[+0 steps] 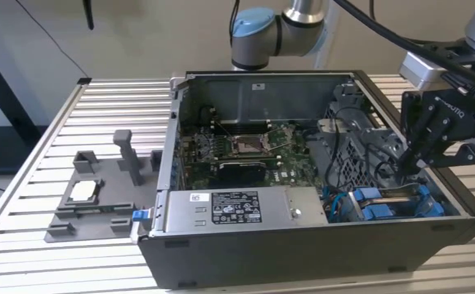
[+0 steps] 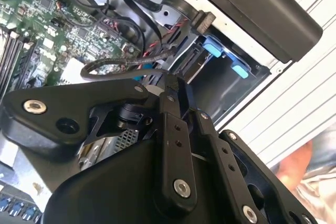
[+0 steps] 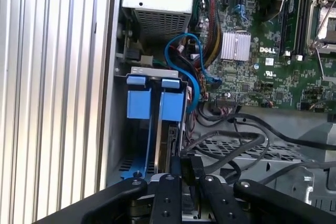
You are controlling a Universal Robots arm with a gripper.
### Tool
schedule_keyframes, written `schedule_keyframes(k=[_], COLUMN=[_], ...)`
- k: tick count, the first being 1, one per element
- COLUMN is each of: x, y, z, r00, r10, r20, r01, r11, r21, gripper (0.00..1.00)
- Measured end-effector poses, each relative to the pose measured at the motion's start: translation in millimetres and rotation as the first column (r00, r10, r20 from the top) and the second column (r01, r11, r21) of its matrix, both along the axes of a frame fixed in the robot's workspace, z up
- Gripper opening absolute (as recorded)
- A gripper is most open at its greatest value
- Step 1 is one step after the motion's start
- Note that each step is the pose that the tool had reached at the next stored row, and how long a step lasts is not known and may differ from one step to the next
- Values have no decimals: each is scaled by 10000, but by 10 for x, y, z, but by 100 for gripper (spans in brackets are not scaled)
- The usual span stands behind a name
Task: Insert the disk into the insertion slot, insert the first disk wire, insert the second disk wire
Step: 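Insert the first disk wire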
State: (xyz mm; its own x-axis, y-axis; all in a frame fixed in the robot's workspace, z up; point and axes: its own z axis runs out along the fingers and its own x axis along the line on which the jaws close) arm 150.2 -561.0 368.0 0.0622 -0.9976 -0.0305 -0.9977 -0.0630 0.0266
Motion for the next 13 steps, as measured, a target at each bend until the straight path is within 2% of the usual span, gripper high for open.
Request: schedule_keyframes(k=[13], x=[70], y=[-48], z=[-100], r00=[10000], r10=[-81], r20=[1], r01=[81], r11=[10000], r21=[1], gripper=[19])
